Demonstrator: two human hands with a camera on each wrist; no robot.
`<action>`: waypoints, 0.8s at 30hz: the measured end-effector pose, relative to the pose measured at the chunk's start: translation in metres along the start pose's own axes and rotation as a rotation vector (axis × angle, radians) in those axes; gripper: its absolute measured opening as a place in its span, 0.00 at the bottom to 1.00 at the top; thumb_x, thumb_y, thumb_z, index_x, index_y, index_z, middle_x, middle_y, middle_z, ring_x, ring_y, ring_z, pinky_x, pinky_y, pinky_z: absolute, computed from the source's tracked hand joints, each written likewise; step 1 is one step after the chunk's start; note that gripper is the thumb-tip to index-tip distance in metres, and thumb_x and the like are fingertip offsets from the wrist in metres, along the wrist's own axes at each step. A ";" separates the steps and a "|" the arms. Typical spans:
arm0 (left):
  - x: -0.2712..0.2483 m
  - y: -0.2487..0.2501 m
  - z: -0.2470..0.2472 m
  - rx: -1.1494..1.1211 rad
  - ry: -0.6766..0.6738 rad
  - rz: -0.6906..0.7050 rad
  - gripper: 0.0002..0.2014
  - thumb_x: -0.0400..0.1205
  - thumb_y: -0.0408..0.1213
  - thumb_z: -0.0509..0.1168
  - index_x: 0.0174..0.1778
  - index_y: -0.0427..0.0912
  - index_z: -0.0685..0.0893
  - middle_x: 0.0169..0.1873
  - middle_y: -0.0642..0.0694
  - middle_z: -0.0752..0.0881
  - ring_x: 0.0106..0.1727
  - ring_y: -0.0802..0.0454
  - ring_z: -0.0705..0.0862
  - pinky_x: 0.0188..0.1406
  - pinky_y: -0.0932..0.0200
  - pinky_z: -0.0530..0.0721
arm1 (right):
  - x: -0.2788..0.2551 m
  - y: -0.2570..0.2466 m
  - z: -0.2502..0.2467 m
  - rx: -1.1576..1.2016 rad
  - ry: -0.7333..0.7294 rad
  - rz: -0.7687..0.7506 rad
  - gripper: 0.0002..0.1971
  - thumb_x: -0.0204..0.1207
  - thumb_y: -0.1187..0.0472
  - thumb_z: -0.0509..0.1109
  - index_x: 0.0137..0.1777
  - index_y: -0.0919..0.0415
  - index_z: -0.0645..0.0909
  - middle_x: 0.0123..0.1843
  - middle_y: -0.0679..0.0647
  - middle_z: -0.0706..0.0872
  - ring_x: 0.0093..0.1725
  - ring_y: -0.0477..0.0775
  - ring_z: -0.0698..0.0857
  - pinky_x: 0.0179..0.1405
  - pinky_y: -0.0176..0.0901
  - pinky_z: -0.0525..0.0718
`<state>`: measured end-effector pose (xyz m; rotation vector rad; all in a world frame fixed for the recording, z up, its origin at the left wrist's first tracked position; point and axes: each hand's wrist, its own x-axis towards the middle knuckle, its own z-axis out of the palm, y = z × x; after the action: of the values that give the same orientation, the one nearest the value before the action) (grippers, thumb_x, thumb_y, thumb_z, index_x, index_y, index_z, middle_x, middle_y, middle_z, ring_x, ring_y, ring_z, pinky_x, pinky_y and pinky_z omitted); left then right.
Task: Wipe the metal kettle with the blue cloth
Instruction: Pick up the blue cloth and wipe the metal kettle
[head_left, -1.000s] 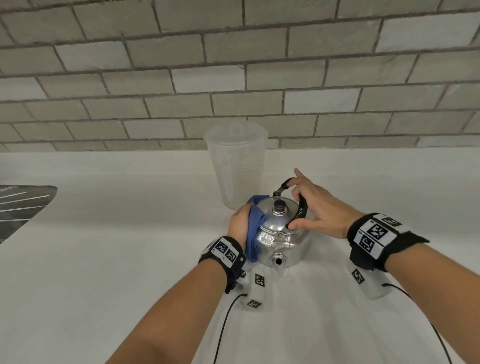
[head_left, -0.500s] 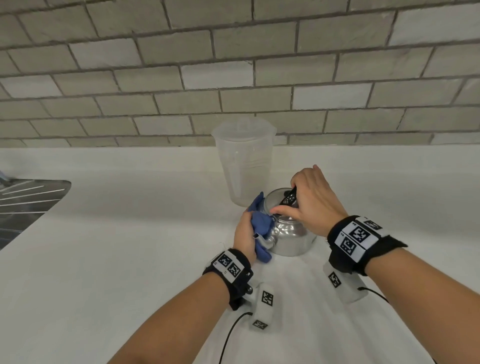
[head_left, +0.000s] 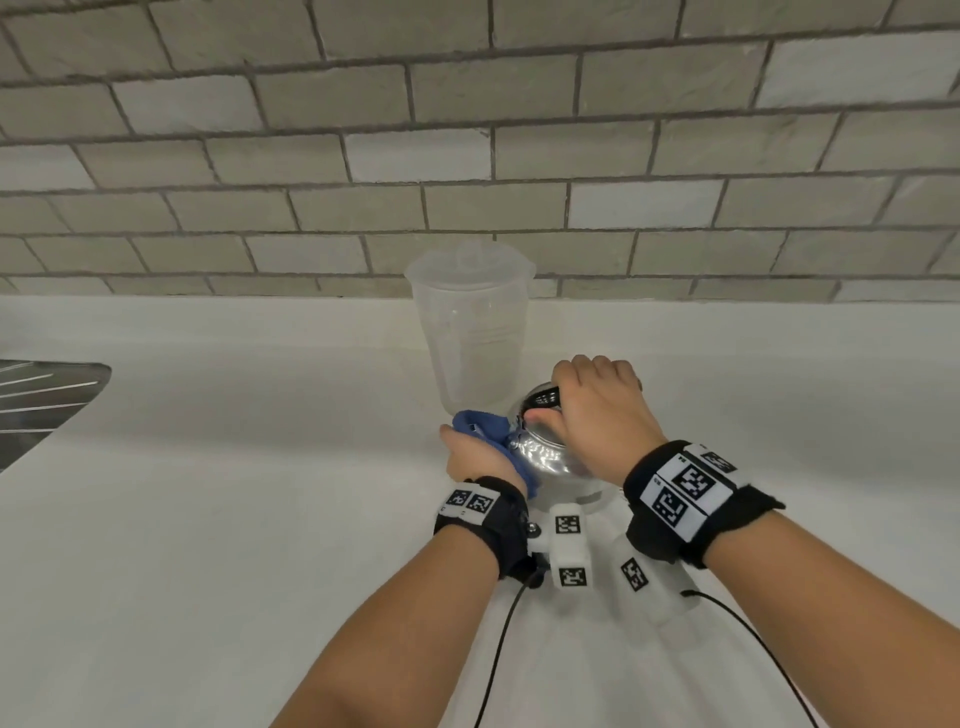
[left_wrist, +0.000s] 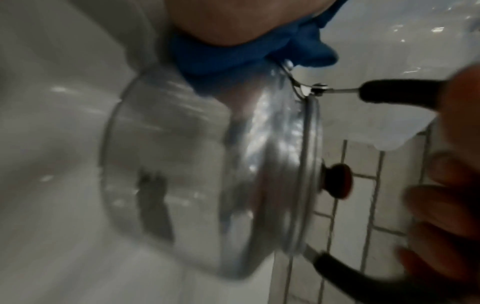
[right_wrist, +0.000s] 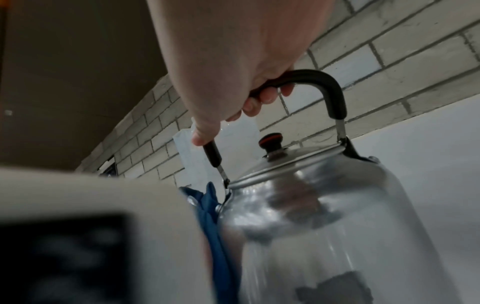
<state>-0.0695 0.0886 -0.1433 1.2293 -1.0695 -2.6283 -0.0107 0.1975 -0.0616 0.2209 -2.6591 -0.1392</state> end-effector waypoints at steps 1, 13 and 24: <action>0.000 0.002 0.004 0.019 0.041 0.016 0.23 0.76 0.56 0.61 0.49 0.40 0.88 0.41 0.43 0.85 0.43 0.46 0.81 0.50 0.52 0.75 | -0.001 -0.001 0.000 0.004 -0.002 -0.005 0.26 0.75 0.37 0.57 0.44 0.63 0.78 0.39 0.58 0.84 0.39 0.62 0.81 0.43 0.54 0.76; -0.009 -0.023 -0.017 0.401 -0.274 0.363 0.27 0.86 0.58 0.47 0.73 0.48 0.77 0.67 0.46 0.83 0.72 0.43 0.80 0.78 0.44 0.73 | 0.007 -0.023 0.002 0.039 0.010 0.070 0.22 0.73 0.42 0.61 0.39 0.63 0.78 0.30 0.57 0.84 0.26 0.59 0.82 0.30 0.45 0.75; -0.047 0.007 -0.059 0.809 -0.552 0.472 0.19 0.91 0.43 0.54 0.69 0.40 0.84 0.62 0.37 0.89 0.64 0.43 0.87 0.70 0.44 0.82 | 0.016 -0.029 -0.002 0.104 -0.056 0.143 0.22 0.80 0.44 0.60 0.55 0.66 0.75 0.49 0.61 0.86 0.47 0.65 0.85 0.44 0.52 0.76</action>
<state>0.0018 0.0651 -0.1341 0.1561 -2.3046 -2.2222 -0.0195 0.1659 -0.0566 0.0605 -2.7291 0.0390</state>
